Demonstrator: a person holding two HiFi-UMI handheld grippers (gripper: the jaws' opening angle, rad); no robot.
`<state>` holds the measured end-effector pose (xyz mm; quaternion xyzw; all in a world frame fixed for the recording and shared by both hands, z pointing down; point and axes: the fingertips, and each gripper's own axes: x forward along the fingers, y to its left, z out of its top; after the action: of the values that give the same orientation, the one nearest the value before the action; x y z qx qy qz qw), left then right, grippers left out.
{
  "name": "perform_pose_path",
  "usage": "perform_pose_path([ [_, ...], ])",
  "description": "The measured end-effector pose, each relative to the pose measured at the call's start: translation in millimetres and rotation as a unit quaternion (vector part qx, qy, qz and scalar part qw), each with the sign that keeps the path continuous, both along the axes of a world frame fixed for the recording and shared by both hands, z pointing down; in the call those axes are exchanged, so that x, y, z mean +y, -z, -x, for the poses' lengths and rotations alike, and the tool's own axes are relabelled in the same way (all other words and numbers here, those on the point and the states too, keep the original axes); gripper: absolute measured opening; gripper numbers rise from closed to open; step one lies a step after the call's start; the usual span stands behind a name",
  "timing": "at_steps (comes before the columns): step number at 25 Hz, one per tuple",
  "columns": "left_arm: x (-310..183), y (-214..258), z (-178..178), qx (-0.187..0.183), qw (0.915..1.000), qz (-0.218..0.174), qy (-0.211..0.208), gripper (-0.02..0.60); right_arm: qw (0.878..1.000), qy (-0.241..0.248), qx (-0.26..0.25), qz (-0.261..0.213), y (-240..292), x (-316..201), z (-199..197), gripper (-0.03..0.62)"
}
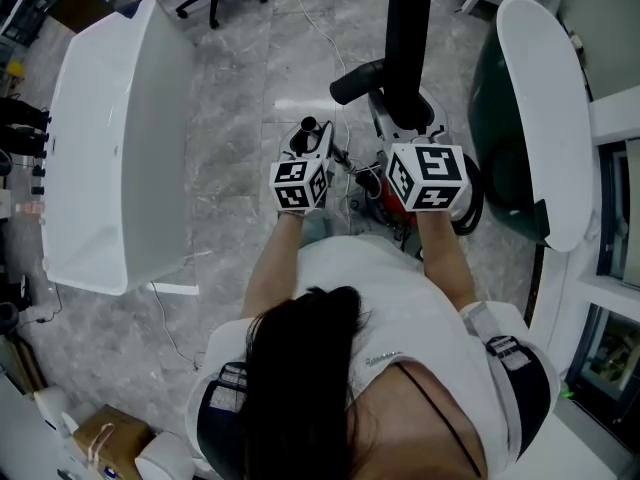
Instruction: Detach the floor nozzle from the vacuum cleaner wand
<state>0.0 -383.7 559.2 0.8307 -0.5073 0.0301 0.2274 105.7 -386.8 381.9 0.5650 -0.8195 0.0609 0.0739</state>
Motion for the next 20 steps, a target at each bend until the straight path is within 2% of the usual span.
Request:
perform_pose_path([
  [10,3.0,-0.1,-2.8,0.0,1.0,-0.001,-0.004,0.153,0.999,-0.009,0.006,0.041,-45.4,10.3,-8.7,0.224],
  [20,3.7,-1.8,-0.7,0.008,0.9999,-0.001,-0.009,0.155,0.997,-0.001,0.035,0.063,-69.1,13.5,-3.9,0.224],
])
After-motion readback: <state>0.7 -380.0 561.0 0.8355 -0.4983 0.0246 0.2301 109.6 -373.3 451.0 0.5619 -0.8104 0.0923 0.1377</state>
